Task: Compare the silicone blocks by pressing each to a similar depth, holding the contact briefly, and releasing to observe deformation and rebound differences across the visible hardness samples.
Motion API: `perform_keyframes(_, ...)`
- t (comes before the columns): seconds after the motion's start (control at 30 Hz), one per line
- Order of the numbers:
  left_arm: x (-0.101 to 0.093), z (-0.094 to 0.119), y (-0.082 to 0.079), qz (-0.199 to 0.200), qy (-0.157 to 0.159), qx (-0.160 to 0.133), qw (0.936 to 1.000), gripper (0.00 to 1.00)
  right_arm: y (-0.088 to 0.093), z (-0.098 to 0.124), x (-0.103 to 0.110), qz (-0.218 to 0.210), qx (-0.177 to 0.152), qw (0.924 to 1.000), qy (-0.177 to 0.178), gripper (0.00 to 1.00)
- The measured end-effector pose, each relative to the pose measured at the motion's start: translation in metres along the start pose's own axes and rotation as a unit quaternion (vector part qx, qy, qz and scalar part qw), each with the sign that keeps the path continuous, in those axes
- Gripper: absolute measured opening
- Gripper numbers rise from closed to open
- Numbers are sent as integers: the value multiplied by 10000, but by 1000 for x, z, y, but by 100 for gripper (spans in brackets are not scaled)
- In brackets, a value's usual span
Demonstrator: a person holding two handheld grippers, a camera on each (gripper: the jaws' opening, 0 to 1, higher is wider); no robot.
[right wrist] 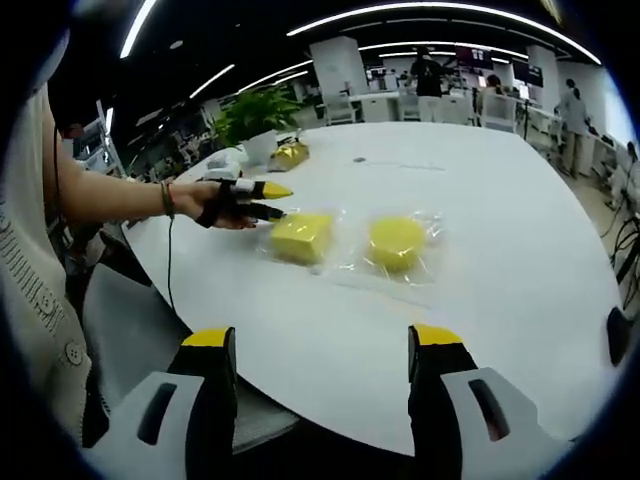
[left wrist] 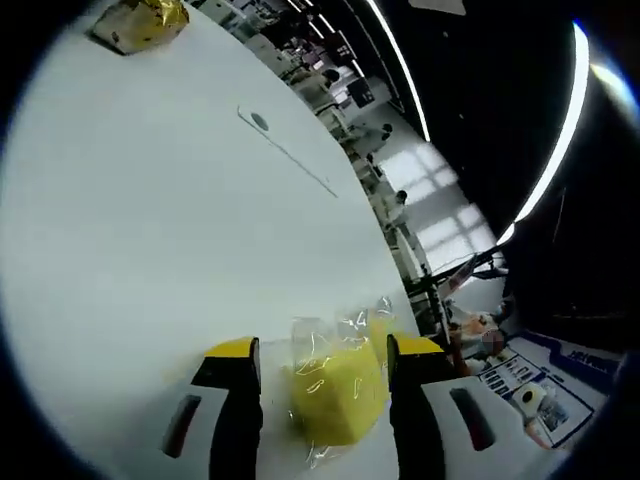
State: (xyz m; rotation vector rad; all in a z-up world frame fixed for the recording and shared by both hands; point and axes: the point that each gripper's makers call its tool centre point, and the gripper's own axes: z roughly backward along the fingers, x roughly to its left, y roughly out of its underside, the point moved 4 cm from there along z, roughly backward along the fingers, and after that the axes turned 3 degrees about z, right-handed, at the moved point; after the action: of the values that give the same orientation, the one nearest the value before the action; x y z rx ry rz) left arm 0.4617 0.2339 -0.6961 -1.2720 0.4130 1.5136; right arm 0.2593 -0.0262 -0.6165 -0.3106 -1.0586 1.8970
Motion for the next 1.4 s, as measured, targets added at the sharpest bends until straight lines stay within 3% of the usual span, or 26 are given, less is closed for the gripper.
perform_keyframes(0.17,4,-7,2,71,-1,42,10000,27,2,-5,-1,-40,60,10000,-18,65)
perform_keyframes(0.27,2,-10,3,434,66,-38,9990,23,2,-8,-1,-57,66,10000,-45,64)
perform_keyframes(0.37,4,-9,5,-43,-48,16,10000,8,4,-10,0,-79,85,9999,-95,65)
perform_keyframes(0.43,0,-9,5,-98,72,24,9999,2,5,-11,0,-67,107,9999,-106,64)
perform_keyframes(0.47,-7,-8,4,-251,310,-11,9992,0,4,-12,0,-71,102,9999,-112,64)
perform_keyframes(0.5,-6,-7,3,-244,163,-53,9996,0,4,-12,-1,-81,84,9999,-117,64)
perform_keyframes(0.57,-9,-6,4,-487,112,4,9988,0,4,-13,0,-62,90,9999,-123,64)
perform_keyframes(0.73,-20,-1,4,-631,56,-41,9980,0,0,-12,2,14,34,9999,-147,64)
perform_keyframes(1.0,-63,13,0,-1296,249,-174,9911,0,-8,-5,8,134,-155,9997,-127,64)
perform_keyframes(1.1,-81,17,4,-1681,351,-107,9851,0,-11,-3,11,188,-228,9995,-124,63)
perform_keyframes(1.17,-92,19,8,-2078,293,-4,9777,0,-12,-2,16,255,-278,9992,-142,63)
perform_keyframes(1.3,-114,22,22,-2901,281,191,9564,0,-12,2,22,282,-403,9987,-156,63)
perform_keyframes(1.33,-107,21,16,-3197,276,283,9467,0,-12,3,23,290,-416,9986,-149,63)
perform_keyframes(1.37,-109,22,18,-3353,247,345,9412,0,-11,4,25,305,-436,9985,-144,63)
perform_keyframes(1.4,-115,22,22,-3640,169,416,9303,0,-11,5,26,306,-453,9984,-143,63)
